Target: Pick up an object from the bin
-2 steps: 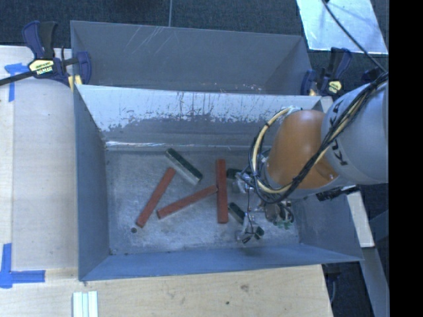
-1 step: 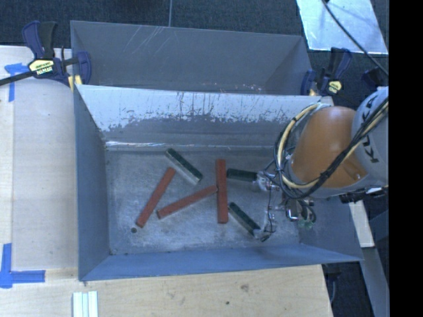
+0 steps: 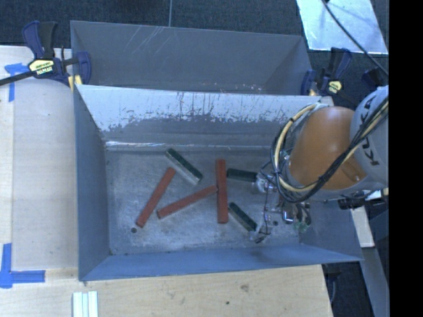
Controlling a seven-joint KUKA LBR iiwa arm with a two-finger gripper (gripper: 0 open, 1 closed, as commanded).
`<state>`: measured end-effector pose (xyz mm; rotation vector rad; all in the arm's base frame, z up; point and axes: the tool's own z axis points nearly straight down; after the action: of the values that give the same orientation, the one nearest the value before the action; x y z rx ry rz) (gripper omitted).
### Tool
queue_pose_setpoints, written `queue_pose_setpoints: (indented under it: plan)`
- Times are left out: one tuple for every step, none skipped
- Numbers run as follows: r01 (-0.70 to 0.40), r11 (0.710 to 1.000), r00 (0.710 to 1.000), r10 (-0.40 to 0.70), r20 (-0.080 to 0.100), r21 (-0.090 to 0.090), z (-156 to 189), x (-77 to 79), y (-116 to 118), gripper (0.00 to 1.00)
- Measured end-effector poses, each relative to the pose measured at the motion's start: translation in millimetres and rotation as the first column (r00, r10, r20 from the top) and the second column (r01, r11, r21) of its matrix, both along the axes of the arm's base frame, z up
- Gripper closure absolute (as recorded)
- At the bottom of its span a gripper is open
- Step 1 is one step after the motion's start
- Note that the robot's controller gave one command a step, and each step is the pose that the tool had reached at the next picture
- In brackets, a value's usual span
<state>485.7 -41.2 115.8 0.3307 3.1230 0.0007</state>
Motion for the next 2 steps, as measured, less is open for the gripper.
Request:
queue_pose_setpoints:
  plan:
    - [0.29, 0.957, 0.957, -0.29, -0.003, -0.001, -46.7, -0.7, -2.2, 0.0]
    - [0.287, 0.958, 0.958, -0.287, -0.003, -0.001, -46.8, -0.6, -2.7, 0.0]
